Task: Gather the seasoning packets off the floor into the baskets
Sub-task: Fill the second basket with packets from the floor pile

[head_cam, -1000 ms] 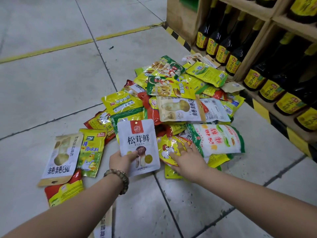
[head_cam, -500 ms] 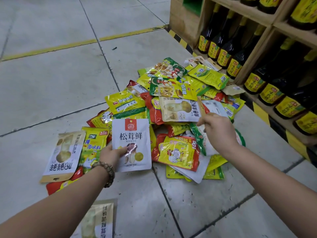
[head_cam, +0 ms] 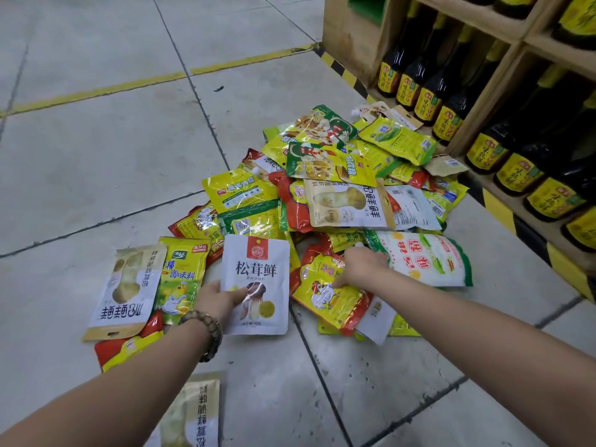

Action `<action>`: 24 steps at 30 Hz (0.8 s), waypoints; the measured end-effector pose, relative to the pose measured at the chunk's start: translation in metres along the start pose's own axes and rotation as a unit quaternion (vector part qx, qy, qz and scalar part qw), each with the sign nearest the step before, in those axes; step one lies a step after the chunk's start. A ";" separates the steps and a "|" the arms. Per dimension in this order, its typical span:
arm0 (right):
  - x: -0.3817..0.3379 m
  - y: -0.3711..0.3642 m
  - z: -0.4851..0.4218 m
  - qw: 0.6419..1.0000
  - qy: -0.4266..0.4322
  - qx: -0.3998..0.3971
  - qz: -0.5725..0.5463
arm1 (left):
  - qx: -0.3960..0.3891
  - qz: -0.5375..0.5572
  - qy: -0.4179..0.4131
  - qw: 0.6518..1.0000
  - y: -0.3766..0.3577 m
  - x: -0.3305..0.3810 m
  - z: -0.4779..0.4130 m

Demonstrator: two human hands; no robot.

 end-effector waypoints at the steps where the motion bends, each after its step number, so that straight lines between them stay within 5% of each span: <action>1: 0.000 -0.002 0.001 0.999 0.008 -0.016 -0.050 | 0.008 -0.005 -0.003 1.000 0.002 0.001 0.001; 5: 0.019 0.005 0.027 0.947 0.046 -0.034 -0.316 | 0.027 -0.013 -0.030 0.999 0.008 0.008 0.007; 9: 0.026 0.022 0.057 0.781 0.068 -0.054 -0.619 | -0.034 0.066 -0.007 0.997 -0.020 0.007 0.012; 11: 0.016 0.016 0.059 0.740 0.060 -0.061 -0.668 | -0.076 0.147 0.025 0.986 -0.047 0.006 0.016; 15: 0.002 -0.005 0.059 0.758 0.040 -0.047 -0.649 | -0.094 0.156 0.065 0.981 -0.076 -0.001 0.022; 20: -0.022 -0.017 0.068 0.832 0.093 -0.034 -0.547 | -0.108 0.162 0.030 0.980 -0.079 0.002 0.038; 22: -0.007 -0.011 0.051 0.876 0.049 -0.003 -0.480 | -0.086 0.165 0.046 0.981 -0.070 -0.007 0.033; 24: 0.011 -0.001 0.030 0.960 0.015 0.036 -0.279 | -0.072 0.155 0.067 0.983 -0.059 -0.012 0.027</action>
Point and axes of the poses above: each hand's wrist, its own z-axis away from the middle knuckle, its own y-axis out of the back of the hand, x = y × z, the point moved 8 cm from there along -z, towards the middle knuckle, and after that the axes turned 5 degrees about -y, right-handed, at the moved point
